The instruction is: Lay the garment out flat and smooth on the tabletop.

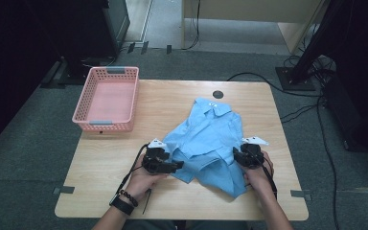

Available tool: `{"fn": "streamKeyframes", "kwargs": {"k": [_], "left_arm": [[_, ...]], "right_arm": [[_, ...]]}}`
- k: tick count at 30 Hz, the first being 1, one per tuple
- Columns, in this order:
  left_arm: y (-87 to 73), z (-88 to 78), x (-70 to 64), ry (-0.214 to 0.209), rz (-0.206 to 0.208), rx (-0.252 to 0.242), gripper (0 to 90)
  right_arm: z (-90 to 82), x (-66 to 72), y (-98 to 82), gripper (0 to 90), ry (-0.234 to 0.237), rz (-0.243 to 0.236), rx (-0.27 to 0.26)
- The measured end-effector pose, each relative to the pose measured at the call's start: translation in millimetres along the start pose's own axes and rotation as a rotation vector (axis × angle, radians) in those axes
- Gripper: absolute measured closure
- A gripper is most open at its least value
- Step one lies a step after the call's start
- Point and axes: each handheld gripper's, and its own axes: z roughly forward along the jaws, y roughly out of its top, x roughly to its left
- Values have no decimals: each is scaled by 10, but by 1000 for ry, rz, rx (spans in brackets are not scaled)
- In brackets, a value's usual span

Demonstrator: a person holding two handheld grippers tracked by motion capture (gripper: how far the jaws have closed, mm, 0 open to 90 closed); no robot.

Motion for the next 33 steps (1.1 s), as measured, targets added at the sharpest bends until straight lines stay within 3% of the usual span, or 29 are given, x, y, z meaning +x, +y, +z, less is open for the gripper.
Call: {"fn": "streamKeyframes", "kwargs": {"k": [1, 4, 7, 10, 11, 12, 17, 21, 22, 24, 26, 28, 33], "left_arm": [[-6, 9, -24, 32, 16, -10, 296], [3, 13, -19, 70, 46, -9, 578], [2, -3, 71, 82, 44, -8, 776], [7, -78, 236, 123, 36, -15, 855], [7, -78, 236, 123, 36, -15, 865], [20, -119, 321, 158, 33, -18, 869], [42, -191, 508, 203, -2, -28, 869], [45, -229, 582, 208, -27, -34, 830], [45, -261, 587, 192, -34, -42, 780], [51, -298, 564, 175, -31, -53, 684], [67, -322, 537, 169, -32, -67, 561], [86, -318, 517, 150, -36, -68, 535], [132, -243, 470, 170, -38, -67, 475]], "right_arm": [[0, 0, 0, 690, 0, 0, 0], [-14, -9, -26, 872, -6, -20, -12], [-12, -67, -28, 896, 0, -36, -15], [11, -206, -20, 898, -37, -25, -29], [18, -247, -14, 898, -42, -17, -30], [27, -288, -7, 898, -50, -11, -32], [66, -446, 47, 895, -94, -4, -22], [78, -491, 76, 858, -136, -7, -9], [43, -516, 96, 778, -134, 24, -17], [-40, -516, 120, 691, -102, 36, -52], [-135, -474, 147, 613, -79, 44, -80], [-234, -386, 171, 554, -66, 28, -101], [-384, -92, 185, 482, -7, -15, -99]]}}
